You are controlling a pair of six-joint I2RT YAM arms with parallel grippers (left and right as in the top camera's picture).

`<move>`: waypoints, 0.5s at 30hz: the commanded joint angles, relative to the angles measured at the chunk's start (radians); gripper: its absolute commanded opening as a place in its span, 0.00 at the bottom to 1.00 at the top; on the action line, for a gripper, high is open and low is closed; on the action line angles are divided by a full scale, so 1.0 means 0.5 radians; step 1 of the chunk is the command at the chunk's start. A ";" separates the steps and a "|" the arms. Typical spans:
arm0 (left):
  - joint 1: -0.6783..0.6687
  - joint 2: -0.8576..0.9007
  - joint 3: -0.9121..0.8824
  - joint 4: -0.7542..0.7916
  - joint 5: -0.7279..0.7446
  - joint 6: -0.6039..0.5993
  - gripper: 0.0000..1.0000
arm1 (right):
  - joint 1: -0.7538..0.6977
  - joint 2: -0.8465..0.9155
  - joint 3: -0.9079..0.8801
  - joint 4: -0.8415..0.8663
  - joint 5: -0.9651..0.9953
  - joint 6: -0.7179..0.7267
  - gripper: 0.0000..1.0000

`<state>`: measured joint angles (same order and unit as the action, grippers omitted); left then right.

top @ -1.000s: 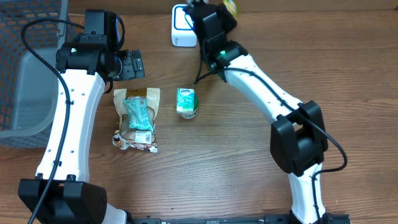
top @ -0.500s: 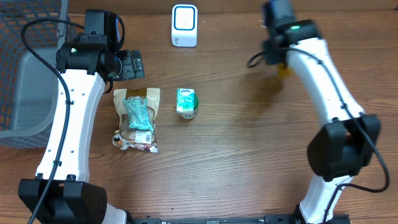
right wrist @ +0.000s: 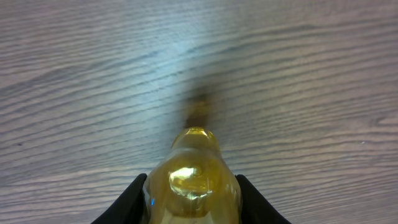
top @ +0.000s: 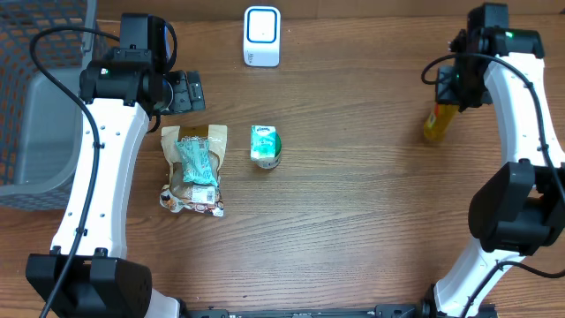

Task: Scan the item barcode
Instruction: 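Move the yellow bottle right and set it down on the table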

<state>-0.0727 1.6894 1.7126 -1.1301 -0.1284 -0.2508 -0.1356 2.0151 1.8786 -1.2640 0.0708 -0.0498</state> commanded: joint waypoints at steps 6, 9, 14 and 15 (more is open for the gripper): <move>-0.013 -0.005 0.040 0.003 -0.019 0.038 1.00 | -0.018 -0.075 -0.101 0.057 -0.056 0.048 0.20; -0.013 -0.005 0.040 0.003 -0.019 0.038 1.00 | -0.018 -0.075 -0.107 0.054 -0.056 0.048 0.29; -0.013 -0.005 0.040 0.004 -0.019 0.038 1.00 | -0.018 -0.073 -0.107 0.031 -0.056 0.048 0.45; -0.013 -0.005 0.040 0.003 -0.019 0.038 1.00 | -0.018 -0.073 -0.108 0.022 -0.056 0.048 0.47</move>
<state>-0.0727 1.6894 1.7130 -1.1297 -0.1284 -0.2508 -0.1432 2.0151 1.8290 -1.2510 0.0502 -0.0254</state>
